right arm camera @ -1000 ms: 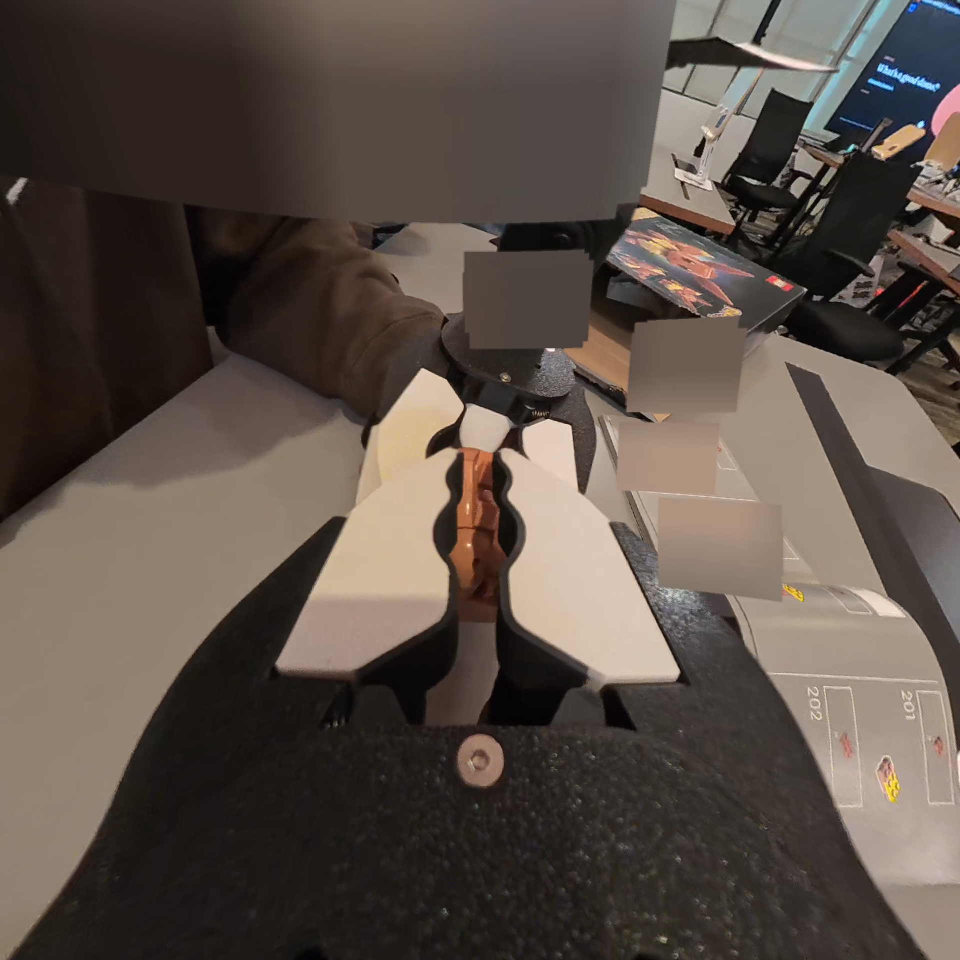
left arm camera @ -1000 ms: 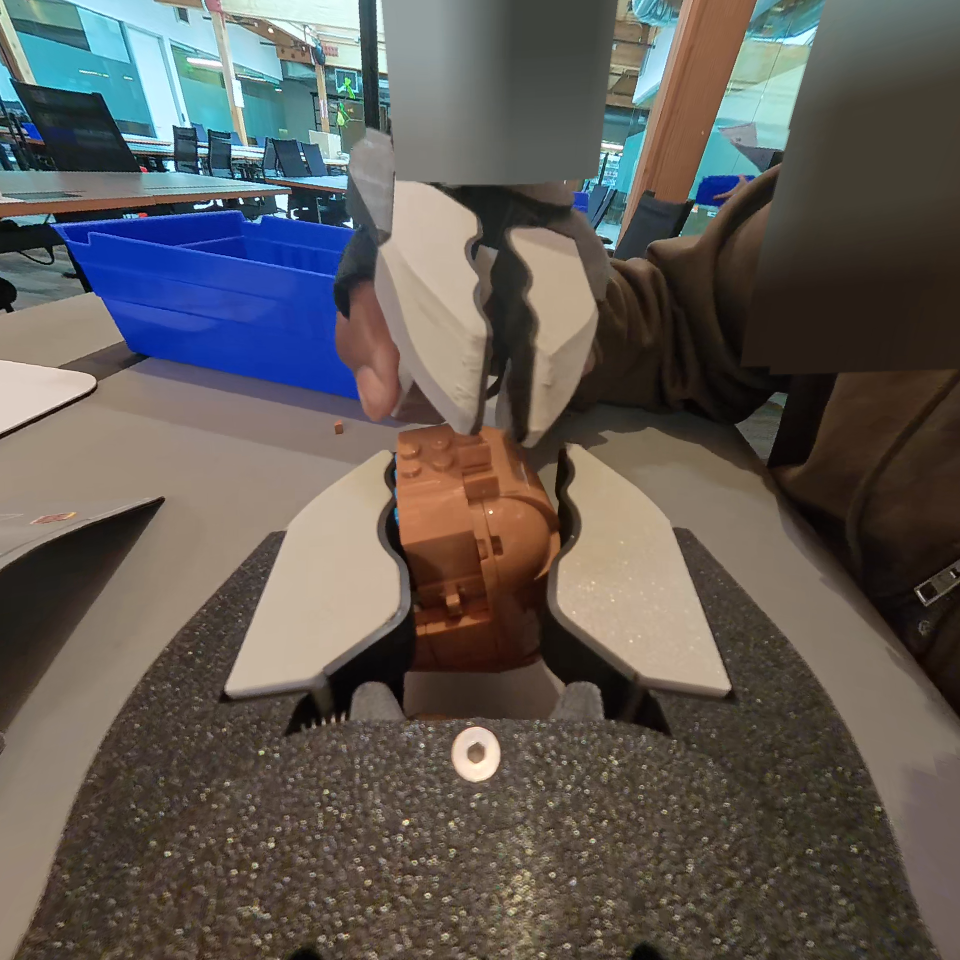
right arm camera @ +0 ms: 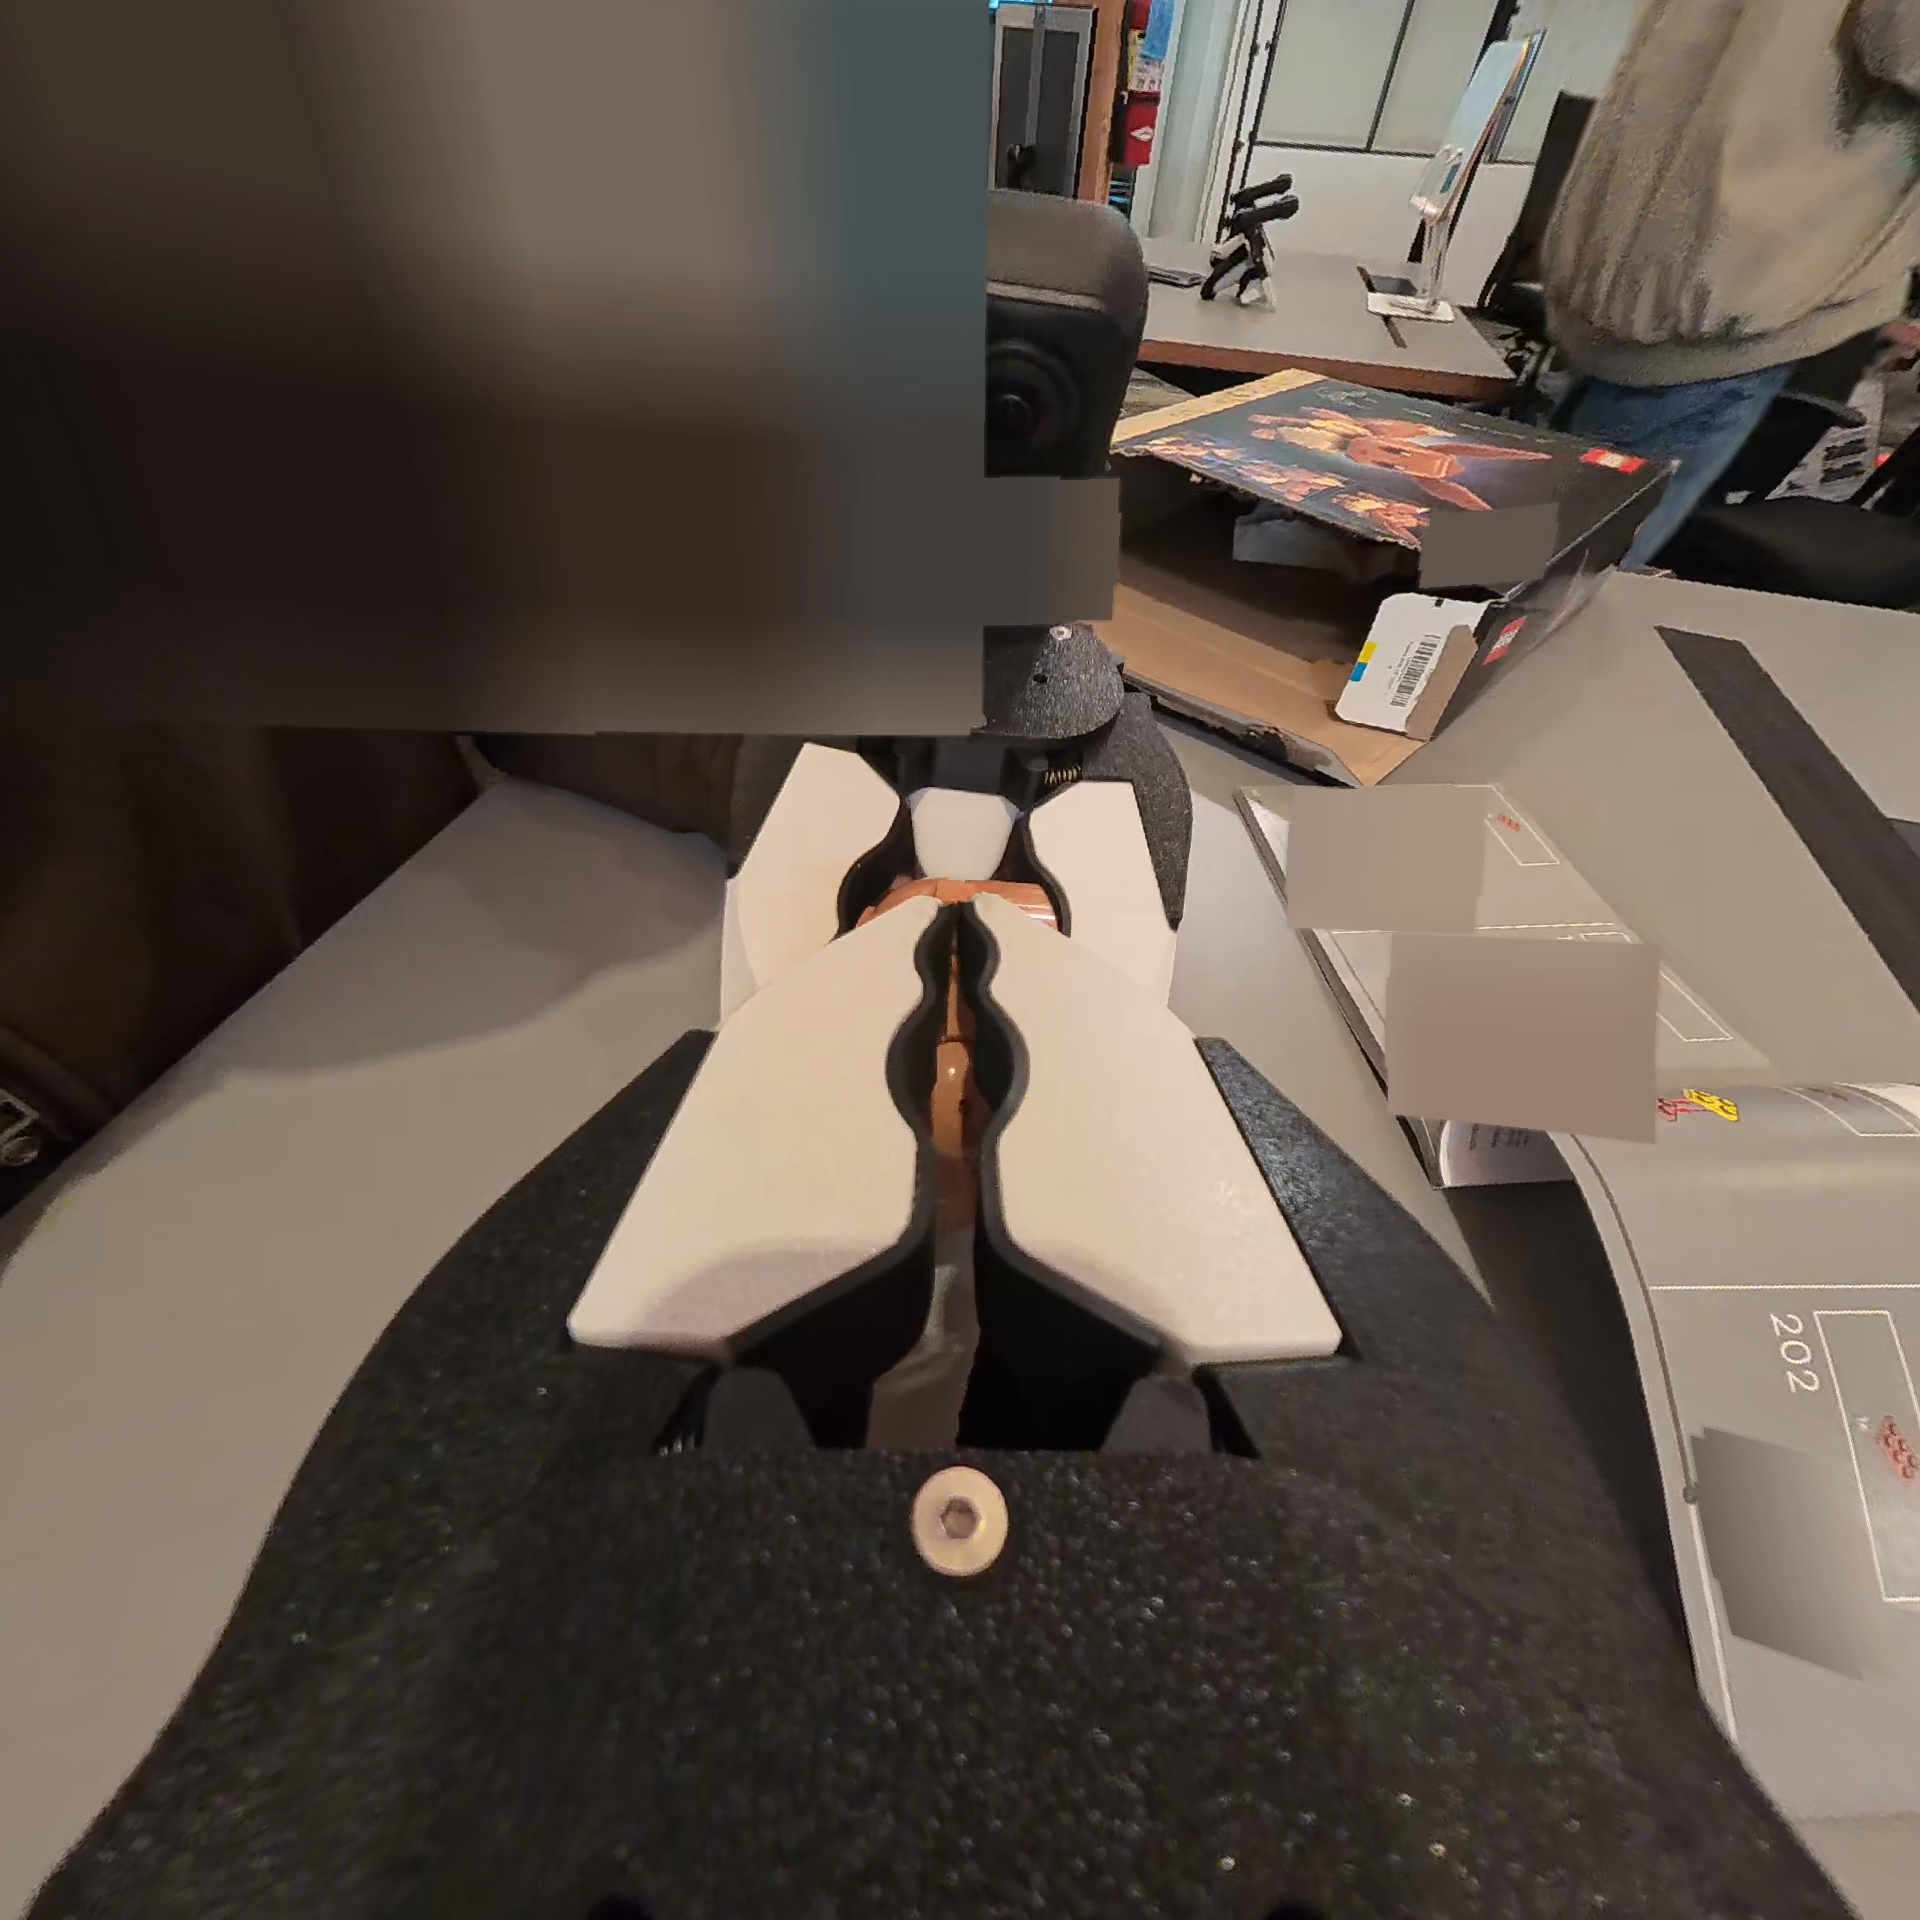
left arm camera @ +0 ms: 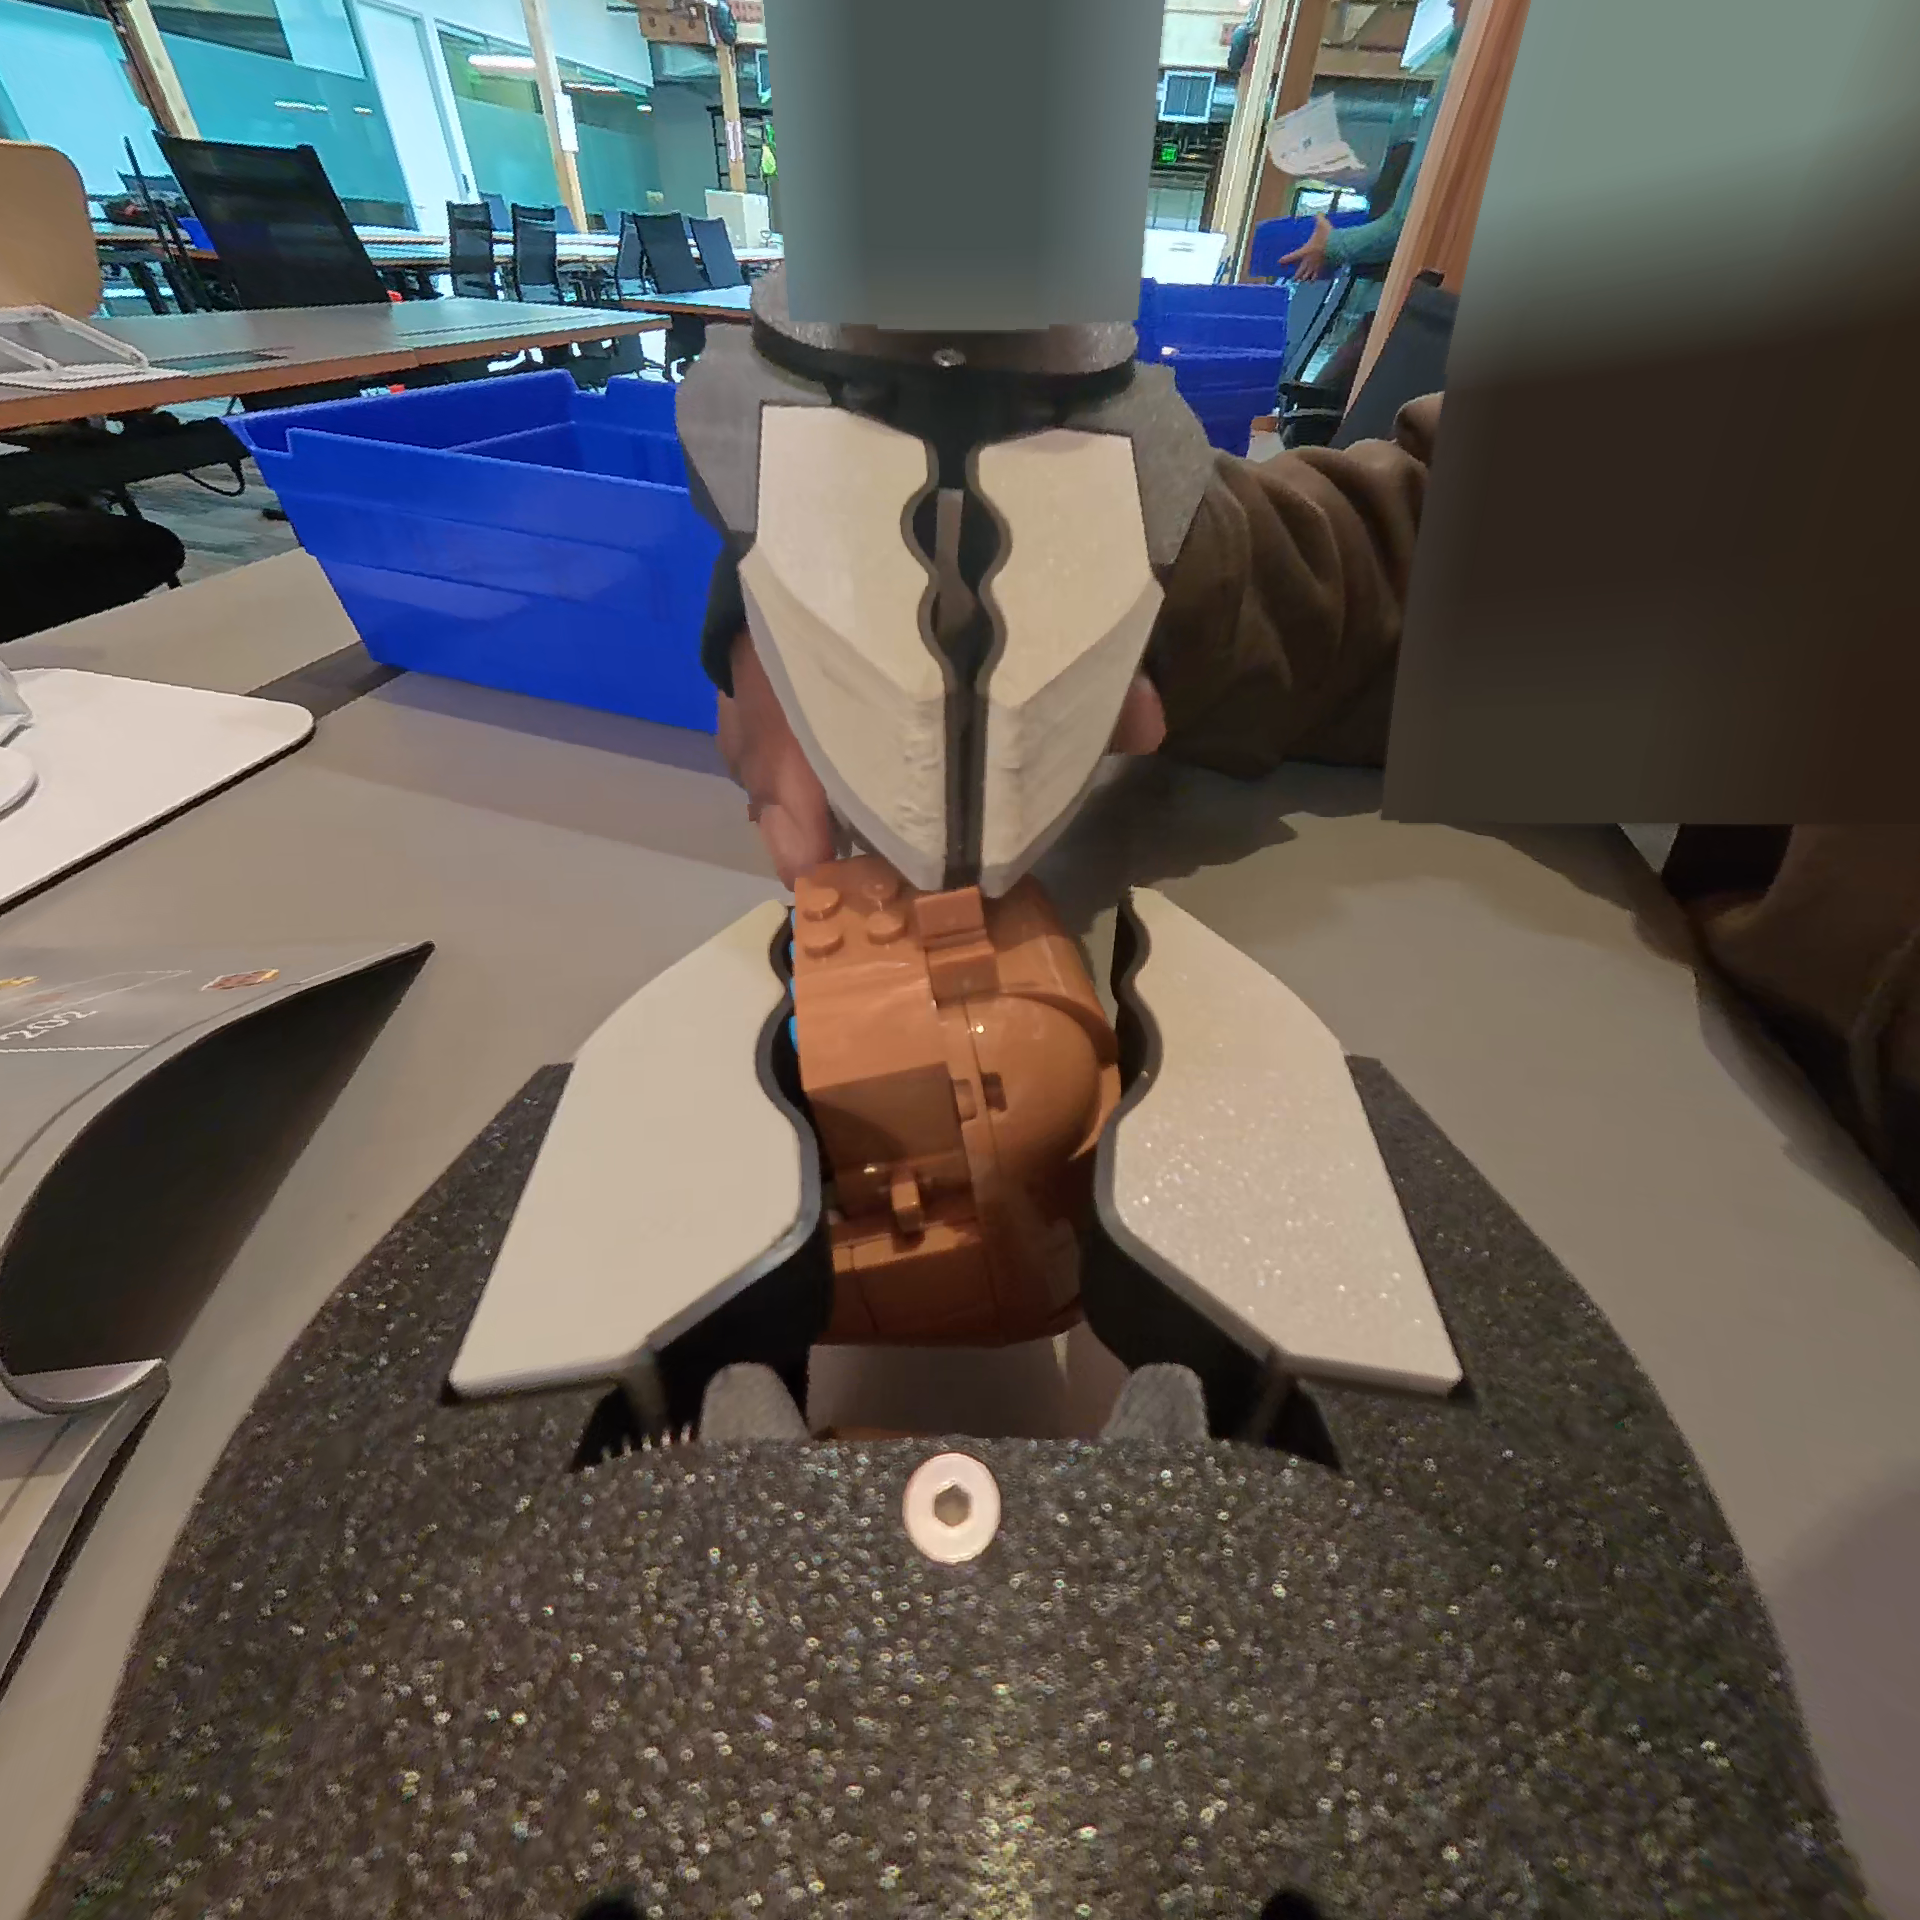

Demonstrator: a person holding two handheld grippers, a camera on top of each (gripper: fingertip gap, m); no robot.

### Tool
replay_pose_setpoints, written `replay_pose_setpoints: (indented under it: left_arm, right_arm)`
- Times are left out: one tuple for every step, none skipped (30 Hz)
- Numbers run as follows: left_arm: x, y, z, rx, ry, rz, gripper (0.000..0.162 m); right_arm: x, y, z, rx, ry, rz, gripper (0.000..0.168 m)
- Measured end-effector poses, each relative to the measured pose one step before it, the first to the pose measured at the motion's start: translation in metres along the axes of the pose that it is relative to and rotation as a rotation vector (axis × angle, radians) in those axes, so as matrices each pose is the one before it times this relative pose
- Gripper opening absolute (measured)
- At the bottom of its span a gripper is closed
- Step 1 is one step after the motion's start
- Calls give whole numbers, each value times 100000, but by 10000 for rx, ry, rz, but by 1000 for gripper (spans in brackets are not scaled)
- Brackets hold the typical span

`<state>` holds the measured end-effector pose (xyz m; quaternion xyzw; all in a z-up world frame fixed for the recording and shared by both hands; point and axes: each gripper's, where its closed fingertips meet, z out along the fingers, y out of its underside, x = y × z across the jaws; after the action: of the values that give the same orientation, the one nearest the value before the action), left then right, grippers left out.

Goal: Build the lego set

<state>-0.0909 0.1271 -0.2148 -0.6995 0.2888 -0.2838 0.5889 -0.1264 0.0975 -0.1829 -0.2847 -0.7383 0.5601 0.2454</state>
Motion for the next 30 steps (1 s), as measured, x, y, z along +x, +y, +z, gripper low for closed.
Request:
replay_pose_setpoints:
  left_arm:
    - [-36, -3, -6, 2, -19, -13, 57]
    - [-23, 4, 6, -3, -28, 10, 56]
    - [1, 13, 7, -11, -5, 10, 56]
    - [-6, 0, -13, 1, -6, -2, 56]
    - [-63, -8, -16, 8, -43, 0, 56]
    - [-61, 7, -12, -6, -29, 3, 56]
    - [-35, 0, -9, 0, -11, -21, 56]
    - [-26, -4, 0, 2, -9, -19, 56]
    - [-20, 0, -8, 0, -6, -13, 56]
    - [-8, 15, 10, -15, -2, -4, 56]
    - [1, 47, 22, -32, -14, 30, 56]
    - [-17, 69, 23, -59, -27, 42, 56]
    - [4, 38, 26, -26, -12, 10, 56]
    - [-7, 21, 9, -18, -17, 7, 56]
    - [-32, -1, -6, 2, -19, 0, 56]
    - [-3, -14, -5, 5, -8, 1, 56]
    - [-23, -1, 1, 1, -17, 0, 56]
    - [-17, 6, 4, -5, -16, 3, 56]
    - [-4, 4, -2, -3, -11, 4, 56]
    - [-25, 14, 5, -13, -18, 2, 56]
    - [-11, 16, -2, -13, -11, 5, 56]
    - [6, 9, 8, -8, -2, 8, 56]
    - [16, 12, 14, -11, 3, 13, 56]
    - [11, 10, 14, -10, -3, 8, 56]
    - [1, 10, 8, -9, -6, 7, 56]
    - [5, 6, 10, -6, -3, 6, 56]
    - [-4, 5, 4, -5, -4, 8, 56]
    - [-3, 7, 3, -6, -7, 2, 56]
    - [-6, 6, 9, -7, -4, 1, 56]
    - [-4, 9, 2, -7, -15, 8, 56]
  right_arm:
    - [7, 15, -17, 2, -16, 48, 0]
    - [-2, 23, 0, 9, -19, 45, 0]
    - [0, 19, -12, 6, -29, 56, 0]
    - [10, 31, 7, 0, -19, 49, 0]
    - [36, 32, 4, -10, 1, 40, 0]
    - [35, 43, 0, -10, 10, 27, 0]
    - [39, 24, -3, -1, 10, 32, 0]
    - [32, 19, 11, 0, 1, 45, 0]
    - [21, 16, 6, 3, -7, 57, 0]
    - [2, 18, -3, -6, -31, 80, 0]
    - [-17, 46, -4, -14, -42, 66, 0]
    - [-16, 56, -4, -23, -43, 74, 0]
    - [-6, 36, -11, -4, -36, 62, 0]
    - [10, 26, -2, -6, -25, 60, 0]
    - [9, 5, 15, 0, 0, 27, 0]
    - [9, -5, 15, 9, -3, 33, 0]
    - [7, -3, 13, 7, -8, 45, 0]
    - [5, -4, -12, 4, -7, 39, 0]
    - [33, 40, -4, 1, 7, 8, 0]
    - [20, 22, 58, -6, 9, 12, 0]
    - [-22, 3, 48, -4, 1, 4, 0]
    - [-36, 2, -12, 2, -11, 10, 0]
    - [-4, 19, -9, 2, -23, 24, 0]
    - [50, 47, 2, -1, -22, 21, 0]
    - [3, 30, -38, -1, -19, 20, 0]
    - [-7, 10, -11, 2, -18, 17, 0]
    - [-15, 23, 11, 5, -12, 1, 0]
    - [-48, -17, 16, 5, -6, -2, 0]
    - [-14, -13, 31, 5, -9, 5, 0]
    - [40, 45, 0, 3, -3, 3, 0]
